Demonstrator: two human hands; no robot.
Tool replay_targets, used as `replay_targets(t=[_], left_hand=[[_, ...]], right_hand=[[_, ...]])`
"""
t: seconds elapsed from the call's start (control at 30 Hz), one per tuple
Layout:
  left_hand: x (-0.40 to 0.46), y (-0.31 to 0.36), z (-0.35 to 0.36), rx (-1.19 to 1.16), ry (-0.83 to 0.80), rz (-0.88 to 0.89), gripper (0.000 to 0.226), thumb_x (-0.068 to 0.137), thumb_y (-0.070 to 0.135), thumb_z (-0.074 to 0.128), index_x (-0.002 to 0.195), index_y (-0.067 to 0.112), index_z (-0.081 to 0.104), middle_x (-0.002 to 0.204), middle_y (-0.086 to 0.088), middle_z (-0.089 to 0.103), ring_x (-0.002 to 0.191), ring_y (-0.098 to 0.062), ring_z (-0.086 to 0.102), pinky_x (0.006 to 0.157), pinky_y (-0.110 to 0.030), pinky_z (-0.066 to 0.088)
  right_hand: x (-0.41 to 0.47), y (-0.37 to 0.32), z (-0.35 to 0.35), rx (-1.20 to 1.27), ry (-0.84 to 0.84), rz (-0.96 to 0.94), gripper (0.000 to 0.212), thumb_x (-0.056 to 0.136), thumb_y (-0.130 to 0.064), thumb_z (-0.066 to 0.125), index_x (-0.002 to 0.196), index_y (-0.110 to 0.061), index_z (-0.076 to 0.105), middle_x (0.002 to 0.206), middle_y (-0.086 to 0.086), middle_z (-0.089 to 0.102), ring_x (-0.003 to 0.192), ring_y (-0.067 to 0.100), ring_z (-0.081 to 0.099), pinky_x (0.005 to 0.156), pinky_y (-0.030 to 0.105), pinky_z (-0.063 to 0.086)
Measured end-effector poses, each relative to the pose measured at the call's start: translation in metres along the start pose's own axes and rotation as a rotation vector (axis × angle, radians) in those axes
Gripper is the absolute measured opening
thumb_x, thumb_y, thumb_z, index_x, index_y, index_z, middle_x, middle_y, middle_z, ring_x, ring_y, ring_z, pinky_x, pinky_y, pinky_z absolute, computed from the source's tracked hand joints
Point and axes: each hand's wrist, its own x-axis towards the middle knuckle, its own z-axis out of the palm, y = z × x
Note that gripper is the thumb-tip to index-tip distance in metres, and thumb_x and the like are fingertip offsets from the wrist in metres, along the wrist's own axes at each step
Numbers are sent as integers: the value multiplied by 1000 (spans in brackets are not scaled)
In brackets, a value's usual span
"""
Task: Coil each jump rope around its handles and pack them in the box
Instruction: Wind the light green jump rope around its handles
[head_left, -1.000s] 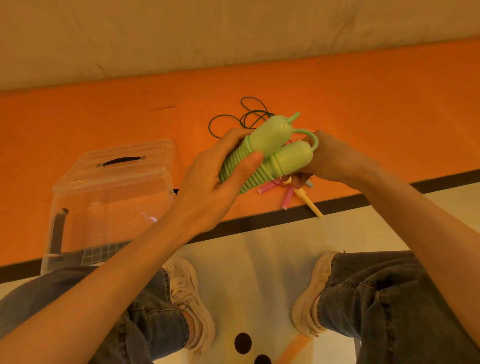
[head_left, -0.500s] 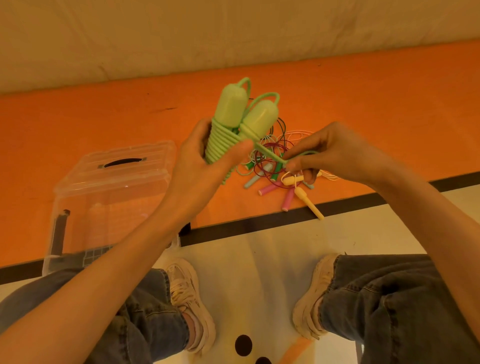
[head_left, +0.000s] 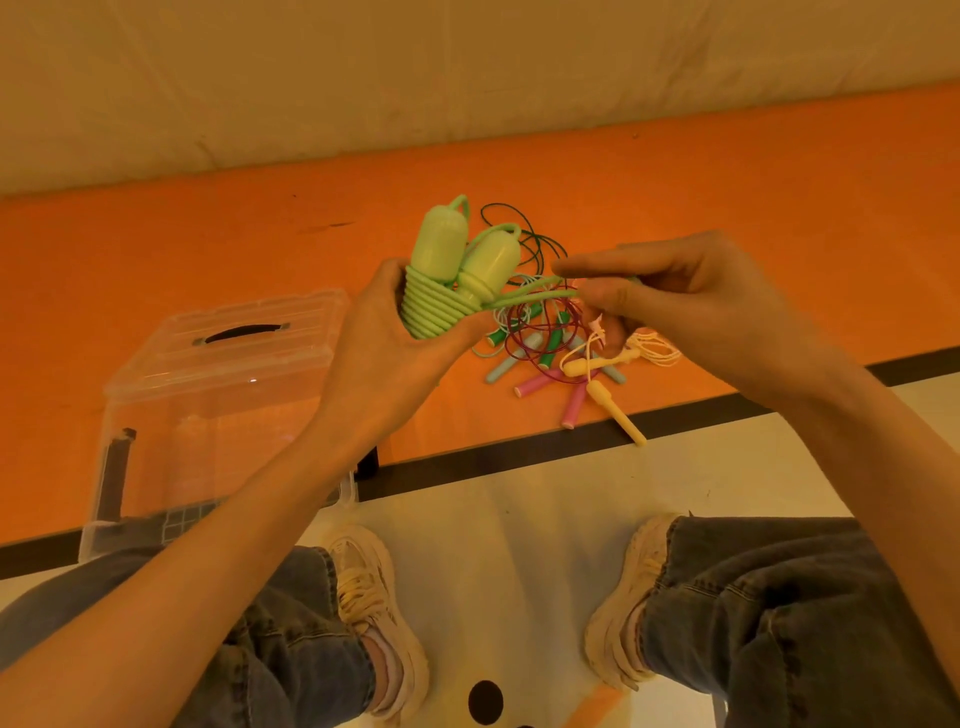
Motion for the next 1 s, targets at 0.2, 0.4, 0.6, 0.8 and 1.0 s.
replay_targets(t=[0.2,0.4,0.6,0.8,1.0], left_hand=[[1,-1,1,-21,-9,-13,42,73,33,80,103,15,58,84,-3,65,68,-14,61,58,-30,49],[0,2,5,-27,-20,5,34,77,16,79,102,14,56,79,10,57,61,5,52,54,-11,40],[-6,9,8,-17,-61,71,44,71,26,83,104,20,55,80,14,61,70,6,56,59,-9,39],[-2,13,2,-163,-92,10,37,74,17,79,104,9,60,69,14,64,60,9,57,56,-7,40],[-5,18,3,-299,-173,-36,23,75,17,74,92,12,59,61,16,65,55,5,57,52,-9,42]], right_hand=[[-2,-6,19,-160,74,-156,13,87,-5,66,96,-12,71,76,9,68,53,3,61,53,18,52],[-2,-9,25,-80,75,-209,14,90,-12,62,99,-9,71,61,10,62,45,7,54,44,14,44],[3,-7,22,373,-44,-89,20,81,-8,62,101,-5,64,72,7,70,61,20,69,59,24,56],[5,-10,20,397,24,-96,24,80,-19,59,100,-5,64,72,7,71,56,19,67,55,25,55],[9,-11,17,434,123,-115,20,83,-21,55,93,-9,67,82,5,63,52,7,50,47,20,44]])
